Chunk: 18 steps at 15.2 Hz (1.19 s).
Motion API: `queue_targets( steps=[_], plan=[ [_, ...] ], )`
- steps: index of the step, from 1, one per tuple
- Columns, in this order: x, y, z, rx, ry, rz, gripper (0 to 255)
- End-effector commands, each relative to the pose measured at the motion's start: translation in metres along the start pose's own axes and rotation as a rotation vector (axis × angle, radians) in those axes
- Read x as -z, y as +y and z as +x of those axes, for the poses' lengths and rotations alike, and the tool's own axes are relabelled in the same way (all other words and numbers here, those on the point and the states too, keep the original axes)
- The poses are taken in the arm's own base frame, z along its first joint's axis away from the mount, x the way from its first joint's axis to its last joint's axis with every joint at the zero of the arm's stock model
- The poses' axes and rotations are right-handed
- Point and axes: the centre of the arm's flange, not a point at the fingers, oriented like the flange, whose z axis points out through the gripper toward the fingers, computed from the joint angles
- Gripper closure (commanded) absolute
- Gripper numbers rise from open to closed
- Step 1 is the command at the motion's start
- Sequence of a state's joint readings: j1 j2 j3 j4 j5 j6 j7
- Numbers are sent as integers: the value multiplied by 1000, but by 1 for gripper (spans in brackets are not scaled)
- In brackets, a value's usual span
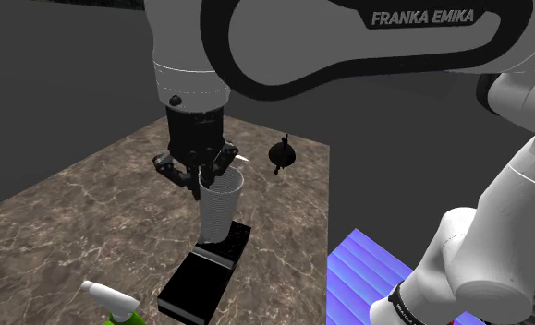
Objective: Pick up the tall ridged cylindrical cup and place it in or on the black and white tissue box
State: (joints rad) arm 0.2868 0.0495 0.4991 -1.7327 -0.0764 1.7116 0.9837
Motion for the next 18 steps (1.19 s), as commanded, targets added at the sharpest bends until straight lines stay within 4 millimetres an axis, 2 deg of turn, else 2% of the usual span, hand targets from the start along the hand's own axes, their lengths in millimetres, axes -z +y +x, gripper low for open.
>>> queue_targets(
  steps=[1, 7, 15, 16, 18],
  plan=[
    [-12, 0, -1, 0, 0, 0, 255],
    [-44, -2, -1, 0, 0, 0, 255],
    [-46, -3, -1, 0, 0, 0, 255],
    [-46, -3, -1, 0, 0, 0, 0],
    [-46, -3, -1, 0, 0, 0, 0]
  ],
)
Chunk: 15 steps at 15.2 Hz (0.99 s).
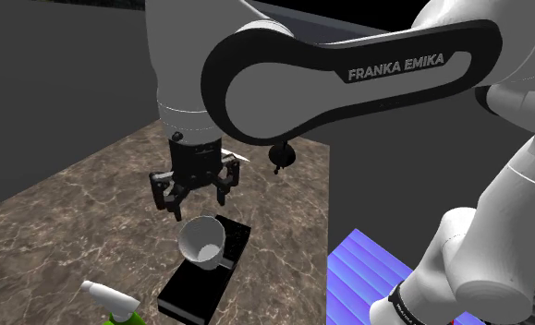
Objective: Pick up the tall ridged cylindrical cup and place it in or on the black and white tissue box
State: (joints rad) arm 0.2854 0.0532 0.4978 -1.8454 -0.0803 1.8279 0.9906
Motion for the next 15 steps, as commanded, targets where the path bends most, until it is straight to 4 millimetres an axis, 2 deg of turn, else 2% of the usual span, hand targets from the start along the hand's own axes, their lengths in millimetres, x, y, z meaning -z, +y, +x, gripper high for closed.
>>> queue_targets(
  steps=[1, 3, 7, 15],
  plan=[
    [0, 0, 0, 0, 0, 0, 0],
    [0, 0, 0, 0, 0, 0, 0],
    [50, 0, 0, 0, 0, 0, 0],
    [50, 0, 0, 0, 0, 0, 0]
  ],
)
